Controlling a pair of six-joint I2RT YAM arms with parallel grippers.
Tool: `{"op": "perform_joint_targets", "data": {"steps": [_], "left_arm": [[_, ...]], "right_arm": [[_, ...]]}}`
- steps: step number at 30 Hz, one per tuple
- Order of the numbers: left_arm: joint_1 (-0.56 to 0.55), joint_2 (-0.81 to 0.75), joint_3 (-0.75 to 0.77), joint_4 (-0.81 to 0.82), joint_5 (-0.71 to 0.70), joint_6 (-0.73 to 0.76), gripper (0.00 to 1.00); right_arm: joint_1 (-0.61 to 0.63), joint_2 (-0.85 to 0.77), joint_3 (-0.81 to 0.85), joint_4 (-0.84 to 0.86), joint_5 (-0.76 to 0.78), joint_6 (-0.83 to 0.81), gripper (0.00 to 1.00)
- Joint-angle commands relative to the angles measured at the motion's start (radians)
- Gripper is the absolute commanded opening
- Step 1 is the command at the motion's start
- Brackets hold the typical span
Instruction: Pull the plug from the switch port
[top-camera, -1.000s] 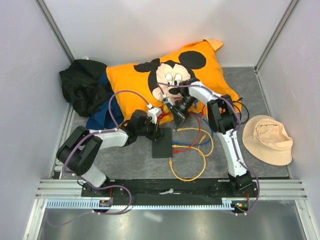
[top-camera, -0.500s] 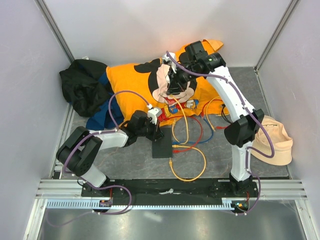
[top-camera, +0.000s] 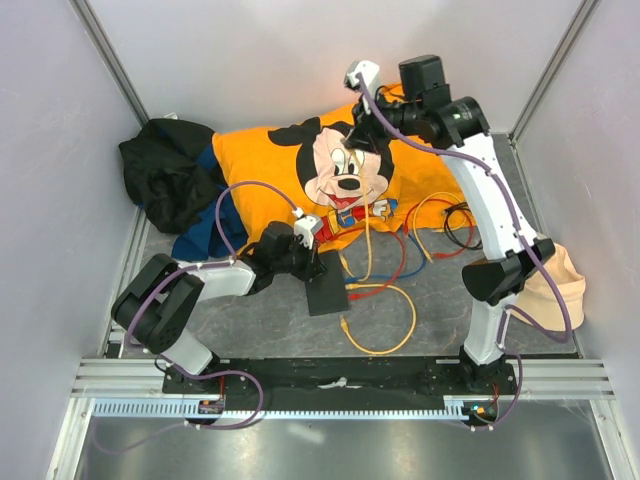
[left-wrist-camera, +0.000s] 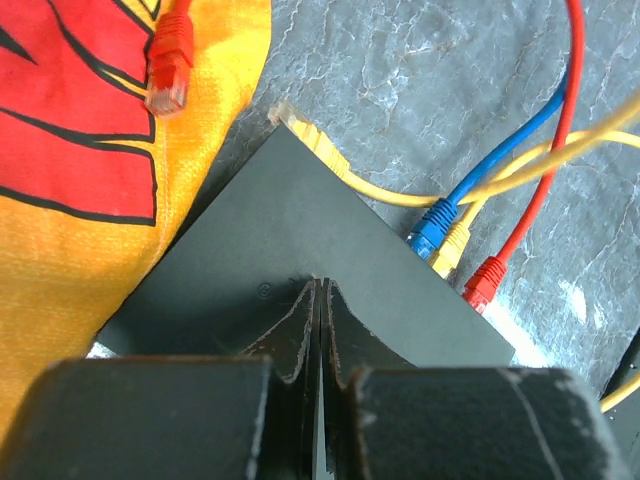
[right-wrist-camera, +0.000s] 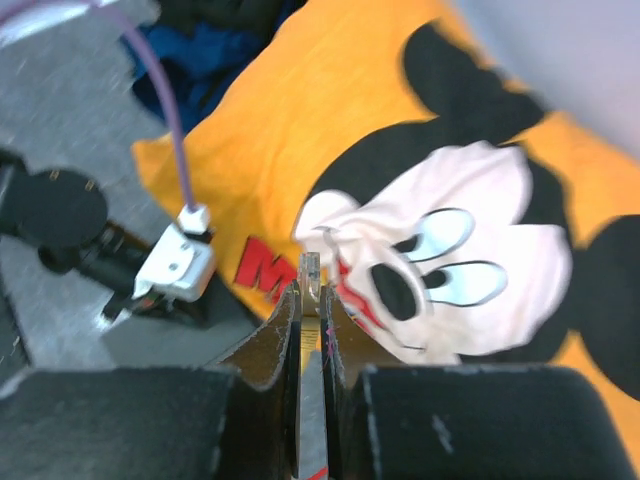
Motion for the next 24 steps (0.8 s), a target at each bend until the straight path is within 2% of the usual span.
{"op": "perform_joint_targets", "data": {"steps": [1, 9, 14, 17, 21, 24], "left_arm": [[-0.008, 0.036, -0.049, -0.180, -0.034, 0.056, 0.02], [-0.008, 0.013, -0.067, -0.168, -0.023, 0.057, 0.02], [-0.008, 0.014, -0.067, -0.168, -0.020, 0.057, 0.02], [-0.008, 0.020, -0.064, -0.168, -0.020, 0.057, 0.02], [-0.008, 0.025, -0.061, -0.168, -0.022, 0.059, 0.02], [-0.008, 0.025, -0.061, -0.168, -0.023, 0.060, 0.02]], "right_arm": [[-0.025, -0.102, 0.111, 0.279, 0.136, 0.091, 0.00], [-0.026, -0.074, 0.173, 0.314, 0.241, 0.081, 0.00], [-0.033, -0.094, 0.228, 0.388, 0.331, 0.130, 0.00], [-0.035, -0.134, 0.182, 0.444, 0.343, 0.133, 0.00], [-0.044, -0.152, 0.140, 0.446, 0.457, 0.107, 0.00], [-0.096, -0.169, 0.109, 0.446, 0.504, 0.119, 0.00]]}}
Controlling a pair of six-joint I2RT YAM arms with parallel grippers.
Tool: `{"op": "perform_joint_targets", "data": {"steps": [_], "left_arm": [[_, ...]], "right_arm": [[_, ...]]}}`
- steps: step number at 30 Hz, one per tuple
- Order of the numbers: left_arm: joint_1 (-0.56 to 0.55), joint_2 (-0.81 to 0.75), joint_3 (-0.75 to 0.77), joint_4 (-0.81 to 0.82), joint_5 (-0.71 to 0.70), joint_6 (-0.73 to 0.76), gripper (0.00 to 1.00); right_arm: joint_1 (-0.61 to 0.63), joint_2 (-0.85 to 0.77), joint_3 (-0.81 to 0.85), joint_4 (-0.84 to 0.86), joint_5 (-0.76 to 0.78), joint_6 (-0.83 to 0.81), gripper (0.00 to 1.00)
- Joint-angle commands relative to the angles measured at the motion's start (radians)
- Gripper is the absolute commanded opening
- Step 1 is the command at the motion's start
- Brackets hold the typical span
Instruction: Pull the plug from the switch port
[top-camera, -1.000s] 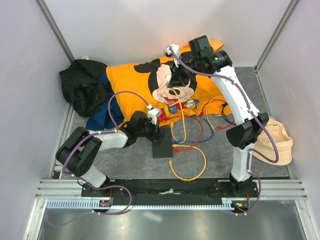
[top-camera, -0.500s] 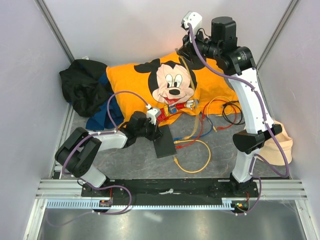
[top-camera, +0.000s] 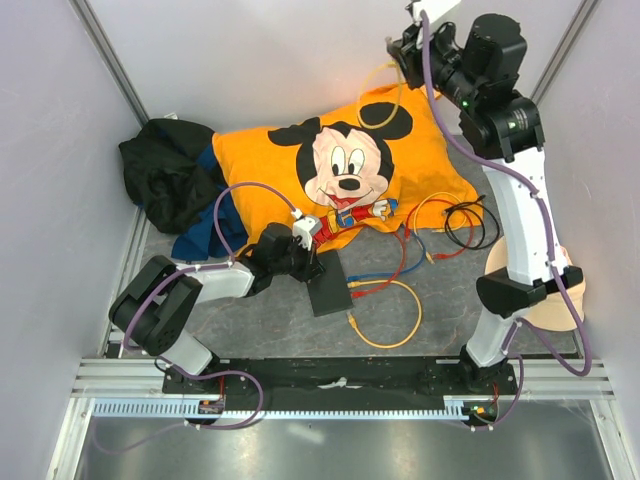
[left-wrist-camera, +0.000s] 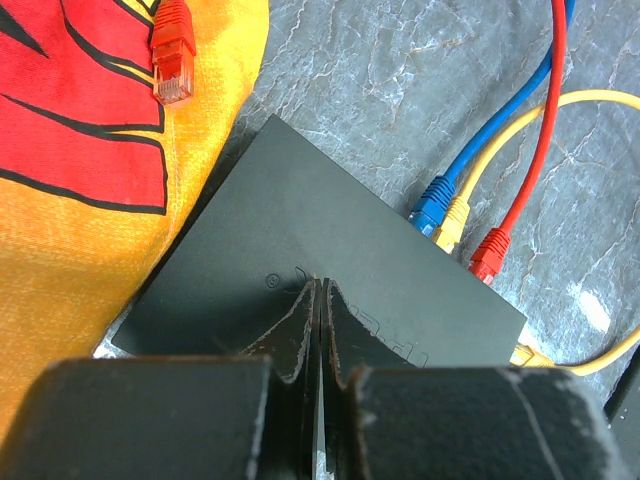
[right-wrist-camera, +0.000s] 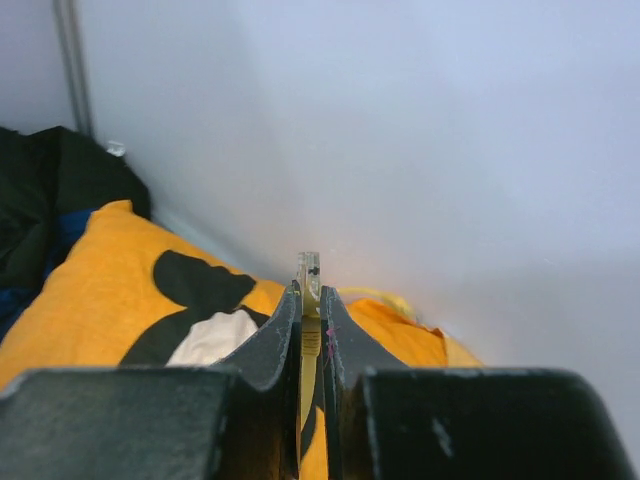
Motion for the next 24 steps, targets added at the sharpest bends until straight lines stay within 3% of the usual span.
{"op": "perform_joint_targets", "data": {"steps": [1, 5, 14, 19, 24], "left_arm": [[-0.010, 0.039, -0.042, -0.176, -0.015, 0.047, 0.02], [-0.010, 0.031, -0.048, -0.175, -0.016, 0.045, 0.02], [-0.010, 0.028, -0.050, -0.170, -0.034, 0.045, 0.02], [-0.010, 0.020, -0.055, -0.166, -0.030, 0.047, 0.02], [-0.010, 0.020, -0.056, -0.163, -0.025, 0.048, 0.02]], "right_arm": [[-0.088, -0.048, -0.043, 0.045, 0.143, 0.027, 0.00], [-0.168, -0.121, -0.121, 0.048, 0.230, 0.005, 0.00], [-0.315, -0.305, -0.589, 0.137, 0.338, -0.048, 0.00], [-0.441, -0.295, -0.733, 0.169, 0.367, 0.001, 0.00], [-0.486, -0.269, -0.906, 0.203, 0.339, -0.002, 0.00]]}}
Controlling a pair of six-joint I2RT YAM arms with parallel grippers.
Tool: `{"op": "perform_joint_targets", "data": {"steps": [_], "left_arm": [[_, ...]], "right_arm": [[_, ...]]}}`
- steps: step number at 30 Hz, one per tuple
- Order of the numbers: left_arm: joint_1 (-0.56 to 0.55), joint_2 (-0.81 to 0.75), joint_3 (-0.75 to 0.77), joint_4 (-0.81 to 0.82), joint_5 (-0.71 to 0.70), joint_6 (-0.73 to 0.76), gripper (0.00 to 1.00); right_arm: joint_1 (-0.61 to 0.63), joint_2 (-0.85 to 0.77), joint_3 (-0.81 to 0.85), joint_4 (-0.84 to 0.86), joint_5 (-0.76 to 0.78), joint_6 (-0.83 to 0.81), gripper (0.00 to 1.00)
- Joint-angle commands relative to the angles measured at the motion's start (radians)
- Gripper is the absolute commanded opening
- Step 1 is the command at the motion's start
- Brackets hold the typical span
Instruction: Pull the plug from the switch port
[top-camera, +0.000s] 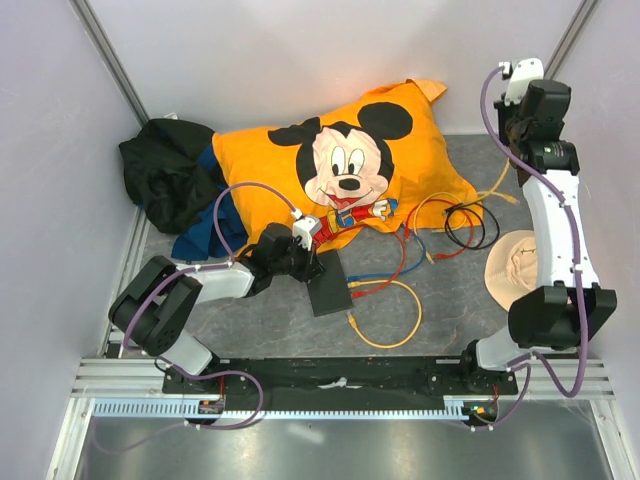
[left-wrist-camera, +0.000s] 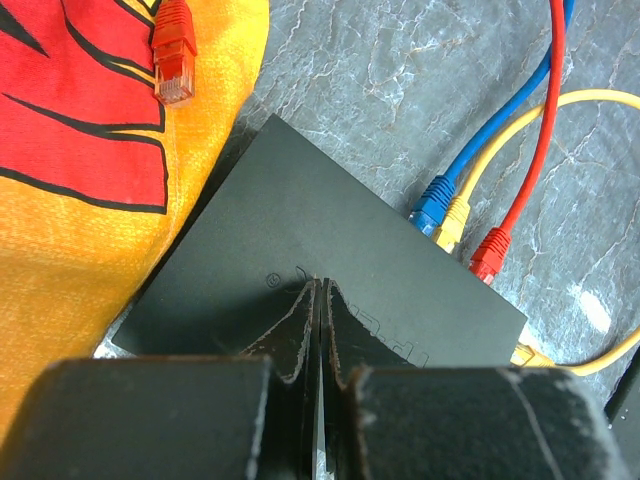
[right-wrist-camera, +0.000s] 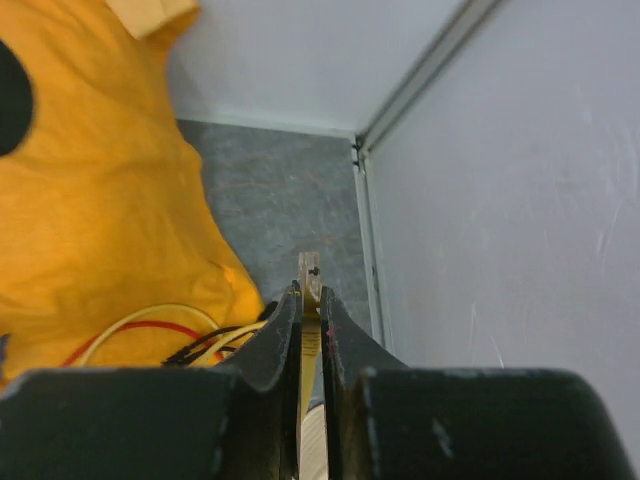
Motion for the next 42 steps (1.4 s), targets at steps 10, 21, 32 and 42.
{"op": "perform_joint_targets", "data": {"steps": [10, 21, 32, 42], "left_arm": [[-0.010, 0.004, -0.068, -0.156, -0.002, 0.050, 0.02], [-0.010, 0.021, -0.056, -0.163, 0.003, 0.055, 0.02], [-0.010, 0.027, -0.056, -0.161, 0.006, 0.057, 0.02], [-0.010, 0.038, -0.047, -0.164, 0.004, 0.058, 0.02]], "right_arm": [[-0.027, 0.087, -0.281, 0.068, -0.009, 0.036, 0.00], [-0.043, 0.295, -0.220, -0.023, -0.104, 0.065, 0.37], [-0.070, 0.377, -0.095, -0.103, -0.118, 0.051, 0.78], [-0.076, 0.316, -0.048, -0.049, -0.021, 0.062, 0.98]]}}
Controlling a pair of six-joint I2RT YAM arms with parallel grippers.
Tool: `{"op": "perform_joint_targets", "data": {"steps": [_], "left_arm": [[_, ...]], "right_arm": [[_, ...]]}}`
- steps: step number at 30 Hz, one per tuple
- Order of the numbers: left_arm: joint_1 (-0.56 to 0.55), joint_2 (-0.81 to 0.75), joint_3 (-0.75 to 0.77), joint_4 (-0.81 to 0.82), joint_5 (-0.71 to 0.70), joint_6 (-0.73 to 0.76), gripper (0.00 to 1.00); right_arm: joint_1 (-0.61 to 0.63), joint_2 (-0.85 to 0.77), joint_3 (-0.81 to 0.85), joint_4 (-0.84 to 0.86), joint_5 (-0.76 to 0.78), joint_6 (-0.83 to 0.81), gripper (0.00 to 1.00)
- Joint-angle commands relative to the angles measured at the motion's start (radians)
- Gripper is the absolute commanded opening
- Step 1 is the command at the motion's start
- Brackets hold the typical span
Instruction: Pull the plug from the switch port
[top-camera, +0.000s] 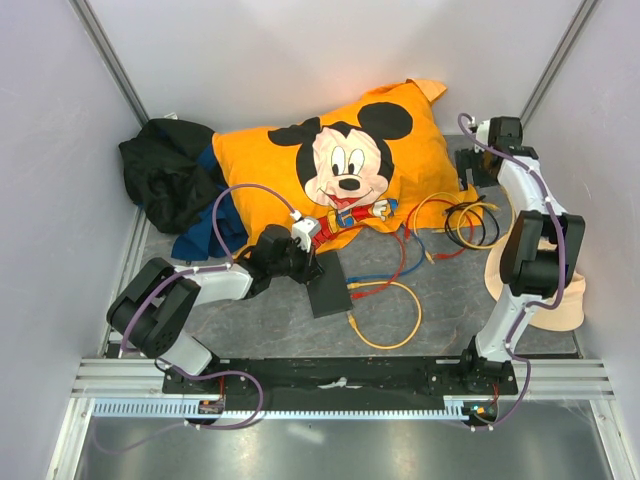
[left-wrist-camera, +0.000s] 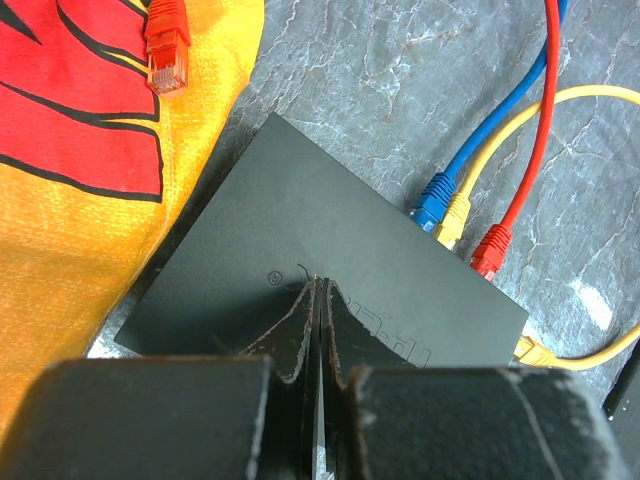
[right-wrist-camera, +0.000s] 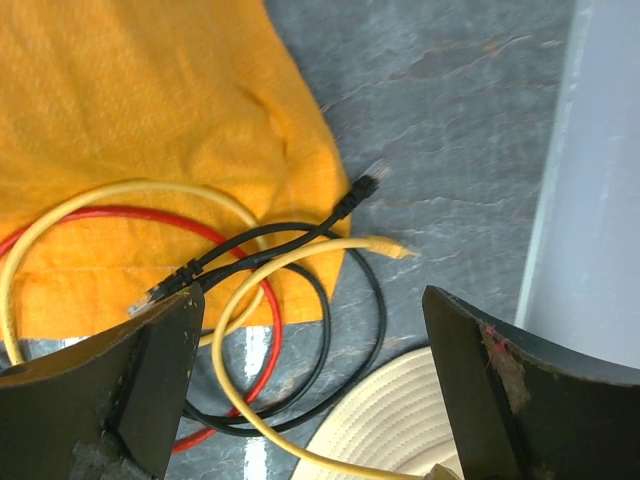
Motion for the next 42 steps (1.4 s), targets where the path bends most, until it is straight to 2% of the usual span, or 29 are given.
{"op": "perform_joint_targets", "data": {"steps": [1, 6, 11, 12, 13, 14, 18, 25, 30, 32, 37, 42], "left_arm": [[-0.010, 0.052, -0.029, -0.171, -0.003, 0.052, 0.02], [-0.010, 0.051, -0.029, -0.169, -0.003, 0.052, 0.02], [-0.010, 0.052, -0.029, -0.169, -0.003, 0.052, 0.02], [-0.010, 0.051, -0.029, -0.169, -0.001, 0.052, 0.02], [-0.010, 0.049, -0.029, -0.169, -0.003, 0.053, 0.02], [-0.010, 0.051, -0.029, -0.169, -0.001, 0.054, 0.02], [-0.010, 0.052, -0.030, -0.169, -0.001, 0.054, 0.02], [-0.010, 0.043, -0.035, -0.164, 0.000, 0.055, 0.02], [-0.010, 0.037, -0.040, -0.161, 0.003, 0.055, 0.02], [-0.010, 0.031, -0.044, -0.158, 0.005, 0.055, 0.02], [-0.010, 0.026, -0.050, -0.151, 0.003, 0.054, 0.02], [-0.010, 0.020, -0.055, -0.148, 0.008, 0.055, 0.02]], "right_arm": [[-0.007, -0.079, 0.081, 0.044, 0.041, 0.020, 0.98], [-0.002, -0.162, 0.081, 0.074, -0.143, 0.047, 0.98], [0.010, -0.258, 0.034, 0.182, -0.175, 0.076, 0.98], [0.010, -0.268, 0.029, 0.199, -0.218, 0.076, 0.98], [0.010, -0.274, 0.029, 0.197, -0.367, 0.069, 0.98], [0.018, -0.280, 0.029, 0.190, -0.434, 0.061, 0.98], [0.101, -0.251, 0.058, 0.064, -0.606, 0.033, 0.98], [0.327, -0.214, 0.057, -0.076, -0.730, -0.109, 0.98], [0.381, -0.133, 0.066, -0.217, -0.870, -0.160, 0.89], [0.414, -0.107, 0.066, -0.267, -0.882, -0.210, 0.86], [0.507, 0.020, 0.104, -0.520, -0.830, -0.439, 0.76], [0.533, 0.120, 0.113, -0.610, -0.816, -0.487, 0.72]]}}
